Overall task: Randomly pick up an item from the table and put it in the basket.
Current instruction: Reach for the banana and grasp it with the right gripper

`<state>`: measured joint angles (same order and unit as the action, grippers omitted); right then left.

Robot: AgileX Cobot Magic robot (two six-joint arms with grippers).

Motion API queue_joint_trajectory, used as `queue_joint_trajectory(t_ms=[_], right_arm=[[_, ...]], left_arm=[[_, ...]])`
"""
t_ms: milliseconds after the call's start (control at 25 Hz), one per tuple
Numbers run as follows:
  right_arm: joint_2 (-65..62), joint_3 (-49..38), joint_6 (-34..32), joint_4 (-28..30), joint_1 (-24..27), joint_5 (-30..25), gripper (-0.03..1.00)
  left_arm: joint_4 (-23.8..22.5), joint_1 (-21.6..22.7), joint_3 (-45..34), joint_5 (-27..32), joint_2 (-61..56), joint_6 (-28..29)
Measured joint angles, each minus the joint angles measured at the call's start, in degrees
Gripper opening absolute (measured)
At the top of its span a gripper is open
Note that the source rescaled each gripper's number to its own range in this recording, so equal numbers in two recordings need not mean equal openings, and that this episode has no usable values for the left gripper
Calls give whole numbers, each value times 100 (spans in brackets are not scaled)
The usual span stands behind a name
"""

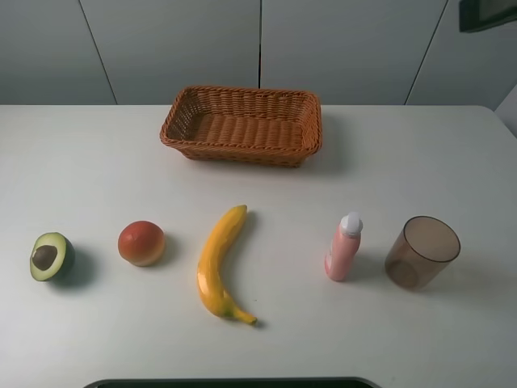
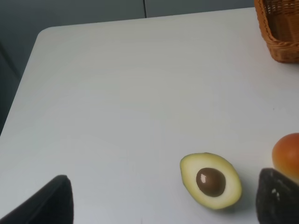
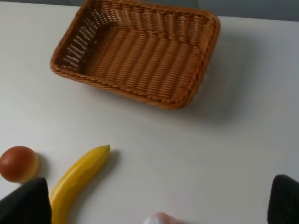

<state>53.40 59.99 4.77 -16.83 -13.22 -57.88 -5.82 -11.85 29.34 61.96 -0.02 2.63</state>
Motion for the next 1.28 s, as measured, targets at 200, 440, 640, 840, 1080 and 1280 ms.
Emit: queue_joint_trajectory(t_ms=[200,440,640,840,1080,1280], right_arm=[[824,21,-439,285,-1184,514,100],[2255,21,-922,501,-2477,1236,100],[3452,21,-1655,526,-3028,1906,100],[4358,21,-2368,223,-3274,2232,100],[5039,21,-2555,-336,-3343,2200,100],[5478,21,-2593,-665,-3451,2200,100]], left_arm=[[0,0,0,0,0,0],[0,0,0,0,0,0],[0,0,0,0,0,0],[0,0,0,0,0,0],[0,0,0,0,0,0],[0,0,0,0,0,0]])
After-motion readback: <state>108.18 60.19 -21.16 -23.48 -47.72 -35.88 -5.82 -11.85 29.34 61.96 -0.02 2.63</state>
